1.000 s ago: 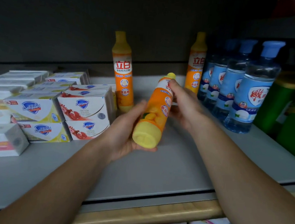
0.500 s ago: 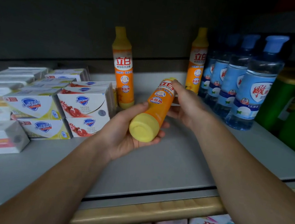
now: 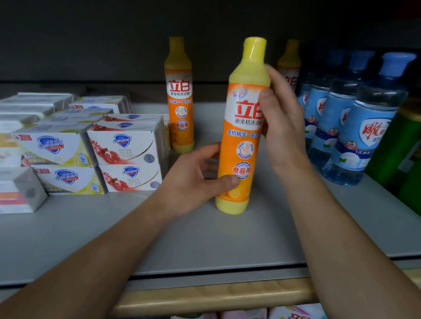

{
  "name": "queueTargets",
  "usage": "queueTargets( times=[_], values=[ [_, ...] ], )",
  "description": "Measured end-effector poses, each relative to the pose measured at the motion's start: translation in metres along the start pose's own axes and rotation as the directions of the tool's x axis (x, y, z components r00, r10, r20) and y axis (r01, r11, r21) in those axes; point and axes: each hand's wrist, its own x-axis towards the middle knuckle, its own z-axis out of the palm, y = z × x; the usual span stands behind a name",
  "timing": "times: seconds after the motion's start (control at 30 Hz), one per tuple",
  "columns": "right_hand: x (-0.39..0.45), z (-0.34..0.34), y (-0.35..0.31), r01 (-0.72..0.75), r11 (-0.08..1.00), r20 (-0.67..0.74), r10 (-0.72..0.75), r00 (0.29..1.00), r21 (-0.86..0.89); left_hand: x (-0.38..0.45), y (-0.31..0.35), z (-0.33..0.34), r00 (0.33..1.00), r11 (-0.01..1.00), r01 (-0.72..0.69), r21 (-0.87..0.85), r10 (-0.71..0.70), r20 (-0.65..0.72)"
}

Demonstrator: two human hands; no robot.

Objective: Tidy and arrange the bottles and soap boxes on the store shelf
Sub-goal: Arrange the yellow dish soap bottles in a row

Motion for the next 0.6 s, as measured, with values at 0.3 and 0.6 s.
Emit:
queueTargets(
  times=[0.3,0.6],
  values=[
    [-0.010,0.008,-0.002,-0.019,0.998,0.068,0.023,0.997,-0.058,0.008,-0.018,-0.002,0.996,0.999,0.034,0.034,-0.032,-0.079],
    [-0.069,-0.104,0.007,-0.161,0.406,0.090,0.534,0.841,-0.900,0.005,-0.013,0.003,0.969,0.993,0.036,0.109,-0.008,-0.247]
  ],
)
